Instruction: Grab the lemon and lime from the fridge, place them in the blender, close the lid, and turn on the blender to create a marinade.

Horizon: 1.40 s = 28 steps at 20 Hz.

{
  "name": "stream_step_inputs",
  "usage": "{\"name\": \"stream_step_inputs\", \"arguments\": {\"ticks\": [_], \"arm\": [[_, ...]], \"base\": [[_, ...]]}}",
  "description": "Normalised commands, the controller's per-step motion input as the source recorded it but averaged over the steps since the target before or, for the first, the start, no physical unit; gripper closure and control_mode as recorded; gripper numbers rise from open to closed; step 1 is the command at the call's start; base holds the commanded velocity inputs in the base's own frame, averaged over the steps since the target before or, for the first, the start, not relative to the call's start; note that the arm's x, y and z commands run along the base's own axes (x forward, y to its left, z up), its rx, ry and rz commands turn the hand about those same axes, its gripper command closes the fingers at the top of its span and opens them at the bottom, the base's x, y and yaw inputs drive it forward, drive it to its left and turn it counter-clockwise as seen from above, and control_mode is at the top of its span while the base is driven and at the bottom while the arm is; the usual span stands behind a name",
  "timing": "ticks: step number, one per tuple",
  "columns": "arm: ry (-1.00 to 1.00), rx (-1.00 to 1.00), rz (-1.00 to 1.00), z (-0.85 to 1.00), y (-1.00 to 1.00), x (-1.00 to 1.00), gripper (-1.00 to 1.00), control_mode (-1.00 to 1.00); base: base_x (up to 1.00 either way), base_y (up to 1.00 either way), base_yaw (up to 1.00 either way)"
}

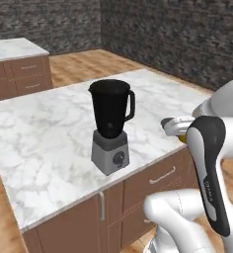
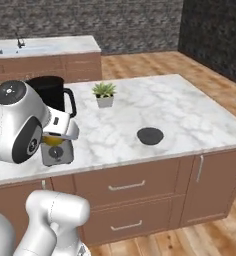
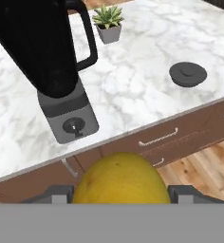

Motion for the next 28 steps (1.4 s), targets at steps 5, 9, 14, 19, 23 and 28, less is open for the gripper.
{"name": "stream_step_inputs", "arguments": {"ticks": [5, 9, 14, 19, 23, 28], "arm": [[0.00, 0.00, 0.00, 0.00, 0.00, 0.00, 1.00, 1.00], [0.00, 0.00, 0.00, 0.00, 0.00, 0.00, 1.00, 1.00], [0.00, 0.00, 0.00, 0.00, 0.00, 0.00, 1.00, 1.00], [-0.05, 0.03, 0.15, 0.36, -0.08, 0.08, 1.00, -1.00], [-0.19, 0.00, 0.11, 0.88, 0.01, 0.05, 1.00, -1.00], [-0.25, 0.00, 0.09, 0.87, 0.18, 0.08, 1.00, -1.00]], "base": [[0.30, -0.35, 0.55], [0.09, -0.36, 0.50], [0.04, -0.45, 0.35], [0.00, 0.00, 0.00], [0.00, 0.00, 0.00], [0.00, 0.00, 0.00]]}}
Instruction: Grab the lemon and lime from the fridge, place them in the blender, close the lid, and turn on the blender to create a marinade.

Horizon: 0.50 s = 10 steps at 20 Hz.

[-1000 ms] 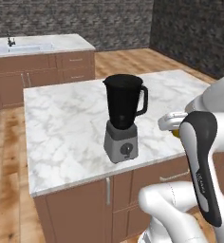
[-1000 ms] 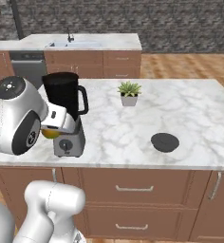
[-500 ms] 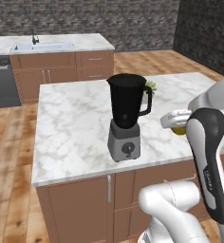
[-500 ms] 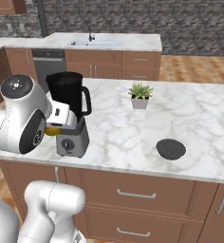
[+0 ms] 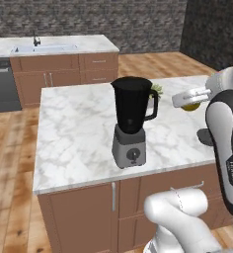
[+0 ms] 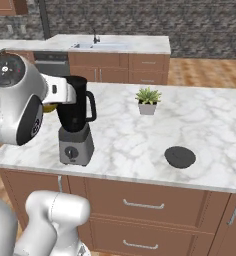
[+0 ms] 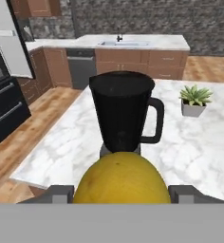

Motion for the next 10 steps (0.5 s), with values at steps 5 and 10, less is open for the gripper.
{"name": "stream_step_inputs", "arguments": {"ticks": [5, 10], "arm": [[0.04, 0.00, 0.04, 0.24, 0.29, 0.51, 1.00, -1.00], [0.04, -0.08, -0.01, 0.00, 0.50, 0.60, 1.00, -1.00]], "base": [[0.00, 0.00, 0.00], [0.00, 0.00, 0.00]]}}
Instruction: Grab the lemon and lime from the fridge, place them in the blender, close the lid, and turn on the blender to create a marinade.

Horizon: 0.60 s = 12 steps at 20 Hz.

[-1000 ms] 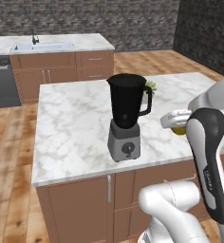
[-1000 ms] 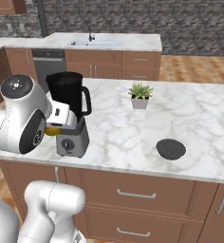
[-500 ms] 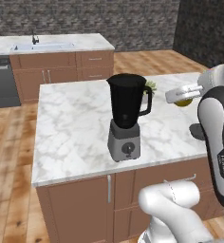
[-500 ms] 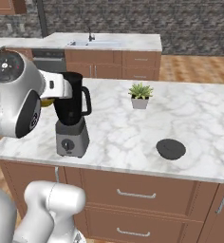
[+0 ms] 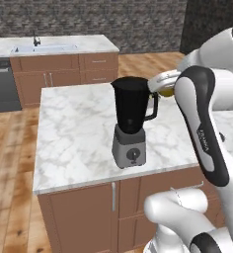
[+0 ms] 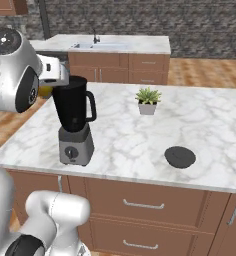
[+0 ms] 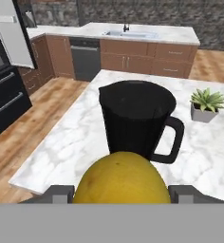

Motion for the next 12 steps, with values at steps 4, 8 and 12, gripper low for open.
{"name": "stream_step_inputs", "arguments": {"ticks": [4, 8, 12], "arm": [[0.00, -0.01, 0.00, 0.00, 0.20, 0.61, 1.00, -1.00], [0.00, 0.00, 0.00, -0.01, 0.02, 0.63, 1.00, -1.00], [0.00, 0.00, 0.00, -0.26, -0.02, 0.62, 1.00, -1.00]], "base": [[0.00, 0.00, 0.00], [0.00, 0.00, 0.00], [0.00, 0.00, 0.00]]}}
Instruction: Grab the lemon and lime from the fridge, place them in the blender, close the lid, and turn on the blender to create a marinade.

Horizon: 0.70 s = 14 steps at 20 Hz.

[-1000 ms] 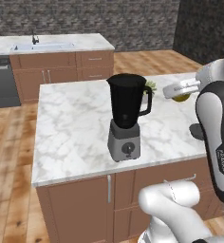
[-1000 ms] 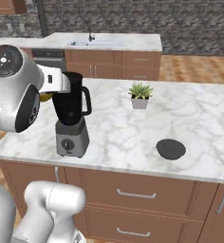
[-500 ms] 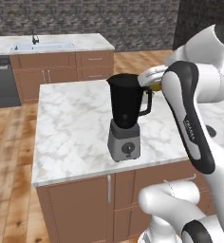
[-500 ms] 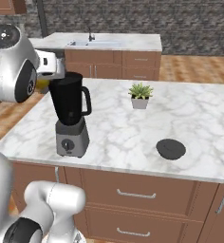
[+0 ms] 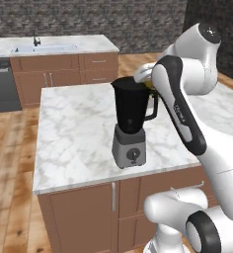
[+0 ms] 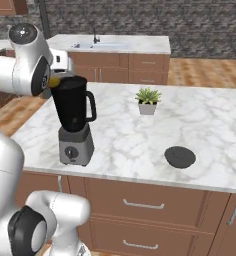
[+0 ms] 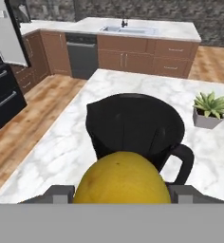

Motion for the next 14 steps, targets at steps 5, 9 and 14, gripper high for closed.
{"name": "stream_step_inputs", "arguments": {"ticks": [5, 9, 14], "arm": [[0.00, 0.00, 0.00, -0.42, 0.00, 0.53, 1.00, -1.00], [0.00, 0.00, 0.00, -0.43, 0.00, 0.53, 1.00, -1.00], [0.04, 0.00, 0.00, -0.16, 0.03, 0.49, 1.00, -1.00]], "base": [[0.00, 0.00, 0.00], [0.00, 0.00, 0.00], [0.00, 0.00, 0.00]]}}
